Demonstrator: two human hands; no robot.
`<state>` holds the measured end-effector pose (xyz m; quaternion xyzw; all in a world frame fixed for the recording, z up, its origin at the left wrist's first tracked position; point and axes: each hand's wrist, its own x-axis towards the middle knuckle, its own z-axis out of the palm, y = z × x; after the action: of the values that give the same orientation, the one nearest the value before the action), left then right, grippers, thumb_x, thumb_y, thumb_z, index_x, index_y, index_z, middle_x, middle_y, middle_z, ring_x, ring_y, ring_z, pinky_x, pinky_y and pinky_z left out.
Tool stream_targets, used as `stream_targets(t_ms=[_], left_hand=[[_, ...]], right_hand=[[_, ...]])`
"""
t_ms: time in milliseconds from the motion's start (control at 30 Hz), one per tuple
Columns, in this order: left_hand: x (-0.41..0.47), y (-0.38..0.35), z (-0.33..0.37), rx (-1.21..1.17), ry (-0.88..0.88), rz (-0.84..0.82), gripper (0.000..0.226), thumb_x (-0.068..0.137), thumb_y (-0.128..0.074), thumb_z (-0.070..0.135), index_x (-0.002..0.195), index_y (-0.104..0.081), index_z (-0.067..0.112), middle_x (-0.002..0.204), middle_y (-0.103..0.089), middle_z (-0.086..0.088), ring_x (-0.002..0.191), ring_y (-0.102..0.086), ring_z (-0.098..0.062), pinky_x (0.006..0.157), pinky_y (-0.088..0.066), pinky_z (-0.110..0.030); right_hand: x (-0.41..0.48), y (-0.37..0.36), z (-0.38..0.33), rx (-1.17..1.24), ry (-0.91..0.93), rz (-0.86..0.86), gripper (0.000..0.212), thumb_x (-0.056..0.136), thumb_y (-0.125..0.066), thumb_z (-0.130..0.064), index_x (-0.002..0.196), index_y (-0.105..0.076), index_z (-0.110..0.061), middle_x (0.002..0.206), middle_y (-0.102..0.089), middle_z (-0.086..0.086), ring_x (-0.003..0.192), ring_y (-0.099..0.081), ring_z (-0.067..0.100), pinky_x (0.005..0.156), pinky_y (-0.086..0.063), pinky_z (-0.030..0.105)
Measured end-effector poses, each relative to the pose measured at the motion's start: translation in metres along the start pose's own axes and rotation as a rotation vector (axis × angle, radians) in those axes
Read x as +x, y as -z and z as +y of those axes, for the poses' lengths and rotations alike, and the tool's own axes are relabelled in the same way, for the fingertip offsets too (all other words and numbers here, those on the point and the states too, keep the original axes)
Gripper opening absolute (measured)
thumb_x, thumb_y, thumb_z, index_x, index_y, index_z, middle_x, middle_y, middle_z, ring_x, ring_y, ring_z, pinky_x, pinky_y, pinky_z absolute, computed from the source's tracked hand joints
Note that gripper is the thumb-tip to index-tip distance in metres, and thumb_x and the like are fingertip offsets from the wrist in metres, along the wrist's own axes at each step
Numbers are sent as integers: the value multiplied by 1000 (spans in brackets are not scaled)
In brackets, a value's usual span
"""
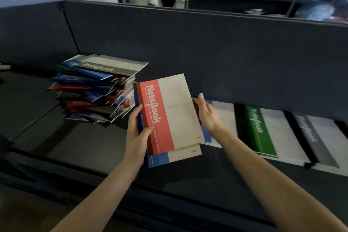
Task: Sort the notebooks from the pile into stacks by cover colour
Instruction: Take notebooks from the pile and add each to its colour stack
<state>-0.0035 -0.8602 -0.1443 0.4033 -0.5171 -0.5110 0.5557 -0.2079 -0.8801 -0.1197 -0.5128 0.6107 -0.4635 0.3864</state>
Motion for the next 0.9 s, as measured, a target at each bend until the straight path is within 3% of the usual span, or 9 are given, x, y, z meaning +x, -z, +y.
stream_targets(t_ms=[100,133,233,367,467,600,700,800,900], left_hand=[[-1,-36,-7,15,-6,-81,55,93,-55,7,126,-40,49,131,-46,19,117,-49,-2,91,-44,-30],[-1,-47,-10,15,-6,-108,55,93,-55,7,127,-40,48,132,-45,18,118,-49,-2,91,-45,-29],[-2,-80,-18,26,-4,-186,56,92,-58,8,133,-39,42,136,-44,13,123,-47,-7,96,-45,-34],[-6,-125,-24,86,-6,-263,58,92,-60,8,138,-36,35,133,-44,15,122,-46,-3,99,-45,-34],[-11,-157,-30,135,0,-314,60,90,-63,14,138,-34,35,143,-39,7,130,-41,-11,103,-42,-39],[-25,-200,-31,108,9,-369,57,90,-62,17,137,-34,35,131,-37,24,116,-42,10,84,-43,-14],[-34,-232,-35,40,32,-421,50,95,-54,9,135,-36,33,125,-42,27,113,-47,9,84,-43,-15],[-47,-264,-38,-1,57,-474,55,94,-47,-5,132,-38,34,123,-48,20,106,-53,10,77,-48,-13],[-61,-299,-38,-27,56,-510,59,92,-47,-10,131,-39,34,126,-49,16,107,-54,9,76,-49,-11]], right_hand=[[-19,42,6,7,35,32,37,97,-40,-48,112,-62,-23,91,-67,-9,80,-64,4,62,-49,15],[-24,55,11,-46,41,33,34,95,-50,-44,121,-58,-22,96,-67,-9,84,-64,4,64,-51,16],[-37,87,26,-143,6,81,56,85,-70,-33,135,-43,-30,114,-64,-10,101,-63,7,80,-56,28],[-54,124,44,-155,-13,211,56,87,-68,-25,135,-38,-28,113,-60,-14,100,-61,7,79,-54,25],[-69,154,56,-92,-55,292,46,89,-66,-22,123,-37,-33,109,-61,-10,100,-62,12,81,-54,32],[-91,191,68,-87,-58,383,43,91,-63,-20,118,-32,-35,100,-56,-21,90,-59,2,72,-55,25],[-104,219,78,-107,-71,457,45,92,-61,-21,126,-33,-30,103,-52,-22,90,-56,1,64,-46,13],[-120,253,88,-104,-91,488,47,93,-59,-19,130,-32,-27,105,-55,-18,89,-57,1,69,-50,18],[-136,287,96,-114,-114,523,47,94,-59,-21,131,-31,-28,98,-57,-15,81,-58,0,59,-48,15]])
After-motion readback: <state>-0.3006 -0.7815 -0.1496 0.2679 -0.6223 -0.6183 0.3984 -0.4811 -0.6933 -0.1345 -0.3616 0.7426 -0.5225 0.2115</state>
